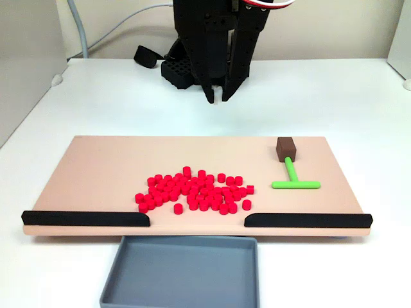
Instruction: Grasp a green tool by the dark brown handle.
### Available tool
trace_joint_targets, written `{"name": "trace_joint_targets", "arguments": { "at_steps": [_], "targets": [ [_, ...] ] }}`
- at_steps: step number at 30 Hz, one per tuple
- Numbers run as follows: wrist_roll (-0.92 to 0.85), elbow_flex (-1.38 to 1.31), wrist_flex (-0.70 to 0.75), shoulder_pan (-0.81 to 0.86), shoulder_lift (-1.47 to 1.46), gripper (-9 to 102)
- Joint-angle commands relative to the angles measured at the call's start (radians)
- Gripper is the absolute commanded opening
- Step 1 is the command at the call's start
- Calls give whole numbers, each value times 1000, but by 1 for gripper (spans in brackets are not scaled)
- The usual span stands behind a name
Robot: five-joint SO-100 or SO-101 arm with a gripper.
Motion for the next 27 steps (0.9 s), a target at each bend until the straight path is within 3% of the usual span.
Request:
{"name": "trace_joint_targets", "arguments": {
  "at_steps": [1, 27],
  "targets": [
    [6, -23, -5, -5, 37, 0],
    [127, -212, -5, -141, -150, 0]
  ]
}}
